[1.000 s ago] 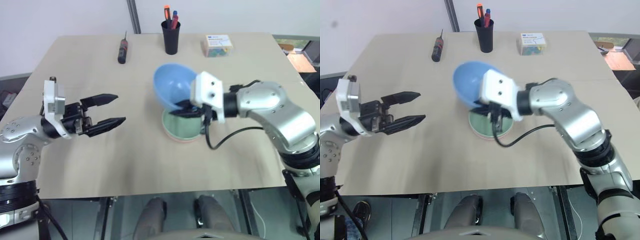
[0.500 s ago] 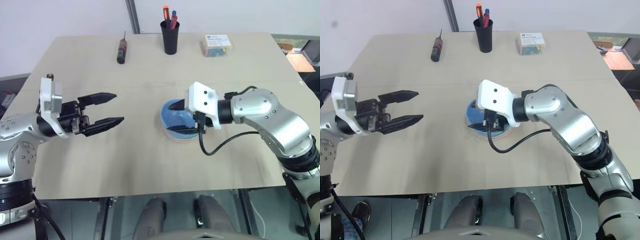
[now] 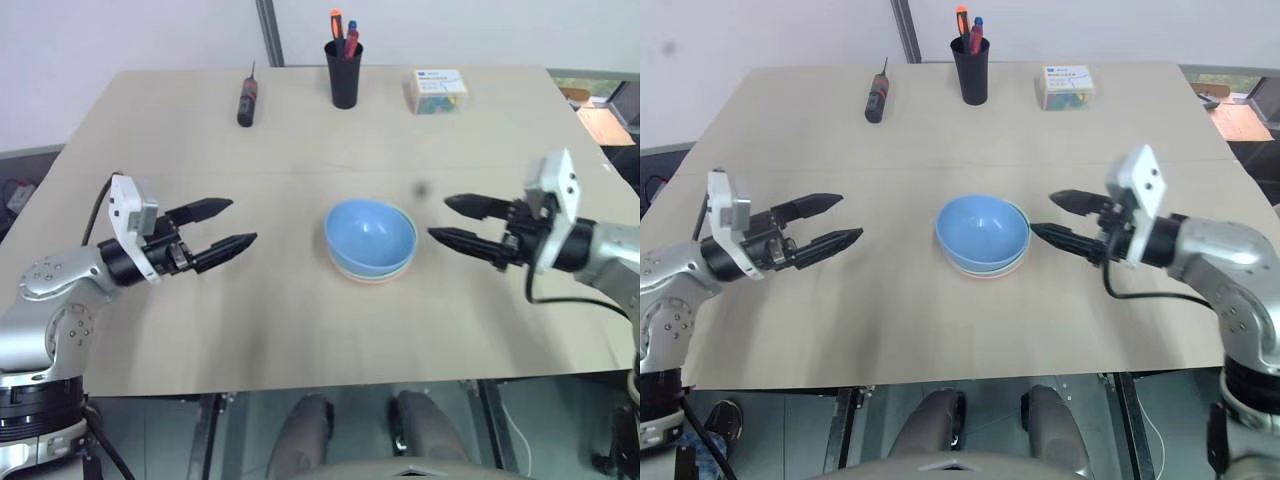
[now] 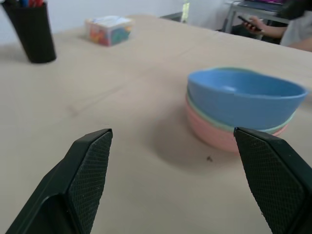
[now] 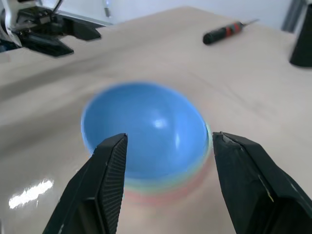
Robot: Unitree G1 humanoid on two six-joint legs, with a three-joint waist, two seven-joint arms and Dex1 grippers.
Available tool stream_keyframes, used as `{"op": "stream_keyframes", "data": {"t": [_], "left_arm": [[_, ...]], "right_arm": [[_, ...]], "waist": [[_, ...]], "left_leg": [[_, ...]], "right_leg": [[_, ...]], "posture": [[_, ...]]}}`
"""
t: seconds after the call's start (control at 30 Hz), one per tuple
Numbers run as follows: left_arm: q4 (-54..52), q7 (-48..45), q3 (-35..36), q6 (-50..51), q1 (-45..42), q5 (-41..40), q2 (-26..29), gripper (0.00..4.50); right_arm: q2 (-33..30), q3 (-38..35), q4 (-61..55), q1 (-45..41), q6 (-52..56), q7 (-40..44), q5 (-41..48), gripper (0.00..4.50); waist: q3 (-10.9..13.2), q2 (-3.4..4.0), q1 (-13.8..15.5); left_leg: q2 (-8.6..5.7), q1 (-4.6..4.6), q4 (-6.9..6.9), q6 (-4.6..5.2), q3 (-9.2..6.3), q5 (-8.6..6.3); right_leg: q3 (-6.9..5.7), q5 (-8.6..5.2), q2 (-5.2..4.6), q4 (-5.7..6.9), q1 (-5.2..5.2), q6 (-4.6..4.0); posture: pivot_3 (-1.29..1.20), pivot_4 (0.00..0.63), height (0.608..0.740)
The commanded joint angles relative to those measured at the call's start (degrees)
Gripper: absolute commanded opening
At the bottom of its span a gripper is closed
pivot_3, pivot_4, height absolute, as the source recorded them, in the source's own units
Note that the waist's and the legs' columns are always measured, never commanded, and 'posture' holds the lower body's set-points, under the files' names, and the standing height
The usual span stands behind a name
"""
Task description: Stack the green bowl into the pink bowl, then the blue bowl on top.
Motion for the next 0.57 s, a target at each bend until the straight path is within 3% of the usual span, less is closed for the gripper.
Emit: {"op": "stream_keyframes", "data": {"t": [0.03, 0.33, 0.57], "left_arm": [[-2.6, 2.6, 2.8, 1.2, 1.3, -1.1, -0.1, 4.22], [-6.0, 5.0, 4.0, -3.9, 8.1, 1.5, -3.1, 4.22], [-7.6, 5.8, 4.0, -5.3, 10.1, 2.3, -3.7, 4.22]], "right_arm": [[-2.1, -3.6, 1.3, 3.6, -7.9, 2.6, -2.2, 2.92], [-4.8, -4.7, 9.6, 13.1, -21.4, 11.1, -4.3, 2.92], [-5.9, -2.2, 14.3, 12.8, -26.3, 11.9, -6.6, 2.92]], "waist": [[0.0, 0.02, -0.2], [0.1, 0.04, -0.2], [0.1, 0.03, 0.1]], "left_leg": [[0.00, 0.05, 0.00, 0.00, 0.02, 0.00], [0.14, 1.07, -0.14, 0.02, 0.34, -0.02], [0.10, 1.06, -0.14, 0.03, 0.16, -0.02]], "right_leg": [[0.01, 0.00, -0.01, 0.02, 0.05, 0.00], [0.17, -0.01, 0.03, -0.13, 1.03, 0.01], [0.01, 0.02, -0.02, -0.35, 1.21, 0.04]], "posture": [[0.00, 0.150, 0.740], [0.00, 0.150, 0.740], [0.00, 0.150, 0.740]]}}
